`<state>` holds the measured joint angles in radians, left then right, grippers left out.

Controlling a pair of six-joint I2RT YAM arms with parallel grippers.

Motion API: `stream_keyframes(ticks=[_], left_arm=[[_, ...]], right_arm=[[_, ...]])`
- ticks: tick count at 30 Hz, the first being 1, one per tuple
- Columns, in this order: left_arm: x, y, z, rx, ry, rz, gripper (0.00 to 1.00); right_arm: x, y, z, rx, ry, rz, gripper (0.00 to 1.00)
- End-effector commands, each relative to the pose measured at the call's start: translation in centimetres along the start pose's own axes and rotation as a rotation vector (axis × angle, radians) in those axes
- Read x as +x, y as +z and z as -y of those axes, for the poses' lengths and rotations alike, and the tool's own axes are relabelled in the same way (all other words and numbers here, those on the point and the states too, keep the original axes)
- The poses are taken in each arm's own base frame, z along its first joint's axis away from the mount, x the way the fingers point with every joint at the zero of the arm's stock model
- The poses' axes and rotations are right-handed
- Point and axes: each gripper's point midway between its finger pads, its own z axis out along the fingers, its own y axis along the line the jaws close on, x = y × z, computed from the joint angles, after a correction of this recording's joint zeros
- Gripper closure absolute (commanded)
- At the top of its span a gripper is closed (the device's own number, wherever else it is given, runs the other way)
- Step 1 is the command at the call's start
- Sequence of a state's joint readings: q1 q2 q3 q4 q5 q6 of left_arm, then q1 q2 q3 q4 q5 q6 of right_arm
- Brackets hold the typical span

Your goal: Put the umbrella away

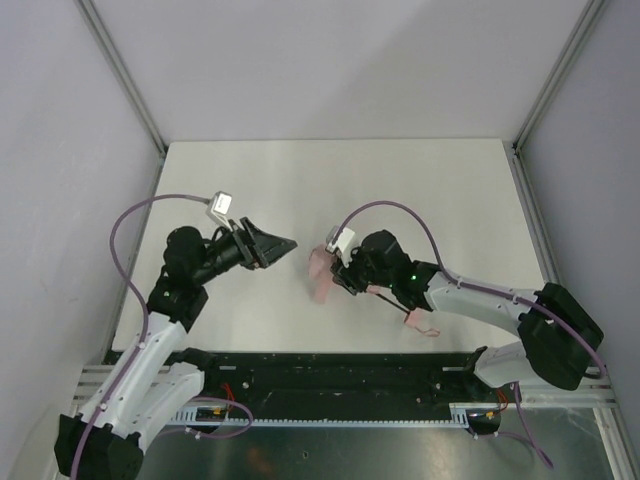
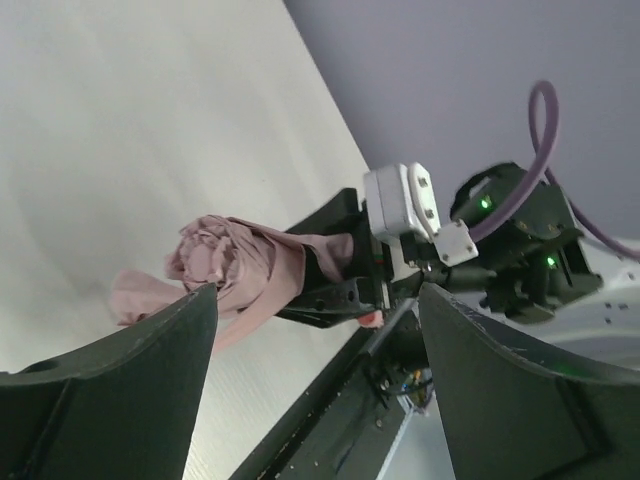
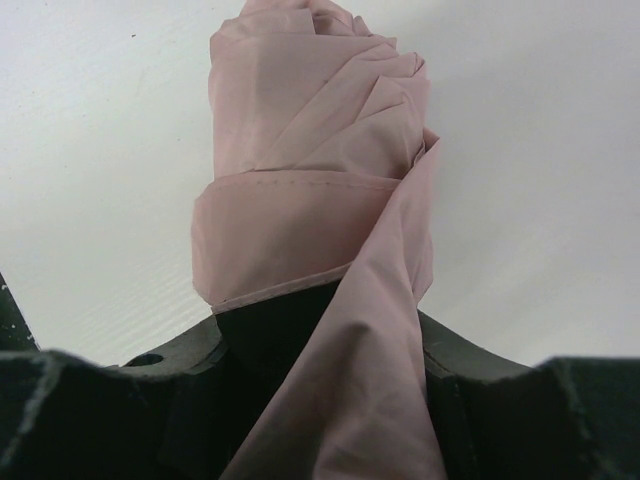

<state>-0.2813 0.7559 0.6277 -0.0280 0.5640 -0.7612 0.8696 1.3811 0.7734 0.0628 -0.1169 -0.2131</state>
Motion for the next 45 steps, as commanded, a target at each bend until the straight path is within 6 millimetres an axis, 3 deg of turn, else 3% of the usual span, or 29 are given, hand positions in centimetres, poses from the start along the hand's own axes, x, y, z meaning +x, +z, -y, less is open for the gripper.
stream_keyframes(ticks=[1,5,8,11,15,23,29,33,37,42,45], left_arm=[[1.5,-0.3,3.5,0.200,0.084,-0.063,0.17],[3.1,0.2,5.3,0.244,0.089,-0.104,0.22],[4.7,0.5,5.3,0.251,0.159,-0.118,0.33],[5.7,0.2,5.5,0.273,0.243,-0.106,0.36],[7.1,0.3,6.5,0.322,0.290,-0.124,0.31],[9.0,2.7,5.1,0.248,0.279,-0.161,0.21],[9.5,4.0,4.8,0.227,0.289,-0.173,0.20],[10.7,4.2,5.5,0.272,0.276,-0.208,0.39],[11.7,4.3,5.0,0.266,0.260,-0.237,0.57],[12.5,4.2,4.9,0.276,0.249,-0.271,0.94],[13.0,4.0,3.6,0.242,0.256,-0.262,0.99]], right_arm=[[-4.3,-1.7,-0.5,-0.019,-0.065,0.139,1.00],[-6.3,-3.2,-1.1,-0.047,-0.074,0.213,1.00],[-7.7,-4.9,-0.9,-0.069,-0.030,0.264,1.00],[-8.4,-6.2,-1.3,-0.115,0.003,0.284,1.00],[-9.2,-7.9,-1.9,-0.153,0.026,0.306,1.00],[-10.3,-9.7,-3.4,-0.235,0.044,0.348,1.00],[-10.6,-10.2,-4.0,-0.263,0.050,0.358,1.00],[-10.3,-10.4,-3.6,-0.239,0.053,0.343,1.00],[-10.8,-10.8,-3.1,-0.207,0.047,0.364,1.00],[-11.2,-11.3,-2.6,-0.178,0.041,0.384,1.00],[-11.3,-11.8,-2.0,-0.137,0.032,0.389,1.00]])
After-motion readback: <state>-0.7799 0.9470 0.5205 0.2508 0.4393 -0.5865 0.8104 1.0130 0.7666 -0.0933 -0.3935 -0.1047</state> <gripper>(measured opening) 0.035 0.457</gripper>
